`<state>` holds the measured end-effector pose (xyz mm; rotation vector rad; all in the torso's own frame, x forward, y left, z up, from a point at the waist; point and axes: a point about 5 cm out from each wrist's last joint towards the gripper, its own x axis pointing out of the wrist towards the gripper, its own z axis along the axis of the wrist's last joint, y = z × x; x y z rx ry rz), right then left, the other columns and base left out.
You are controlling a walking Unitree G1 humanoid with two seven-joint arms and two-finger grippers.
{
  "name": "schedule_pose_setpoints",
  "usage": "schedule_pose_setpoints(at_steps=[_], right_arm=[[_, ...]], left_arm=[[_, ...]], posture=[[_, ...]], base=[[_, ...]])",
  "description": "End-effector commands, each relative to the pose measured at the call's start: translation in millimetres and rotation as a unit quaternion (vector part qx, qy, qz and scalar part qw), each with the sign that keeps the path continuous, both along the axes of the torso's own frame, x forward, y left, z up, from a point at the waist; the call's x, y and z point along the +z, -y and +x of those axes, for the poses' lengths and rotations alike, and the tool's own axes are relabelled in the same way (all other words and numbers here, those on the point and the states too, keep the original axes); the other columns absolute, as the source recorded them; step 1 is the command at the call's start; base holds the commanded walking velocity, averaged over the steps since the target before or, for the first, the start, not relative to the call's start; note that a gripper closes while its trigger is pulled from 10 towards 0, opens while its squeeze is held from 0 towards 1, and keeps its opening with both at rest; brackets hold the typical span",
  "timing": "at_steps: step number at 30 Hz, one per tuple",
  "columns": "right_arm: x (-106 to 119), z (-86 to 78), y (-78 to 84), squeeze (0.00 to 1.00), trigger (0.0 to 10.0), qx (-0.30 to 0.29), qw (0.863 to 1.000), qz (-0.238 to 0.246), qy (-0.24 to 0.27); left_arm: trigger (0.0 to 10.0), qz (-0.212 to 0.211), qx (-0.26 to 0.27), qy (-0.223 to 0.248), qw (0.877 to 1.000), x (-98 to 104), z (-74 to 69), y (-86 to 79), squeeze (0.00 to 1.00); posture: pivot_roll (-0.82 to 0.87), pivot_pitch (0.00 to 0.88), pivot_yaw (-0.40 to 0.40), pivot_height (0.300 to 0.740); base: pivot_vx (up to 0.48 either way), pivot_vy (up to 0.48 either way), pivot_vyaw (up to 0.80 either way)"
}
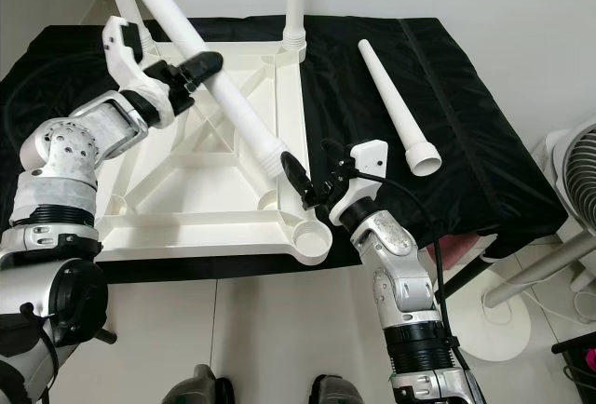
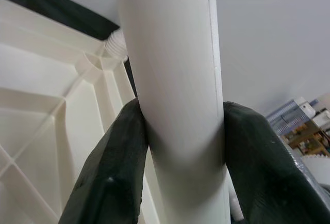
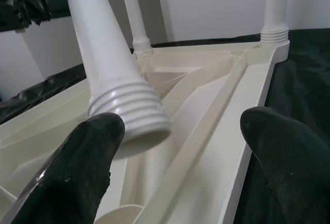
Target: Building children table
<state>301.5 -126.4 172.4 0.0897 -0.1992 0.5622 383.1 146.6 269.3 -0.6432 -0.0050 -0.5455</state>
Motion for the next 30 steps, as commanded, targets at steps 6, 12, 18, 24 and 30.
schedule_pose_setpoints(at_steps=[6, 12, 18, 24, 30], right_arm=[[7, -2.3, -7.5, 0.00, 10.0, 0.044, 0.999, -0.018, 0.006], [15, -3.0, -11.2, 0.00, 10.0, 0.067, 0.997, -0.029, 0.023], [26, 9.6, -15.6, 0.00, 10.0, 0.044, 0.996, -0.065, 0.050], [28, 17.3, -20.4, 0.00, 10.0, 0.031, 0.994, -0.086, 0.052], [23, 26.4, -39.5, 0.00, 10.0, 0.048, 0.992, -0.111, 0.039]], left_arm=[[10.0, 0.045, 0.026, 0.066, 0.996, 14, -3.8, 3.4, 0.00], [10.0, 0.106, 0.050, 0.121, 0.986, 19, -9.3, 16.0, 0.00], [10.0, 0.198, 0.062, 0.195, 0.959, 18, -20.2, 40.3, 0.00], [10.0, 0.215, 0.056, 0.211, 0.952, 14, -25.4, 52.6, 0.00], [10.0, 0.218, 0.036, 0.222, 0.950, 7, -36.2, 73.2, 0.00]], posture=[[-0.03, 0.038, 0.021, 0.740], [-0.03, 0.032, 0.020, 0.740], [-0.03, 0.023, 0.017, 0.740], [-0.03, 0.023, 0.017, 0.740], [-0.02, 0.038, 0.013, 0.740]], base=[[0.000, 0.000, 0.00], [0.000, 0.000, 0.00], [0.000, 0.000, 0.00], [0.000, 0.000, 0.00], [0.000, 0.000, 0.00]])
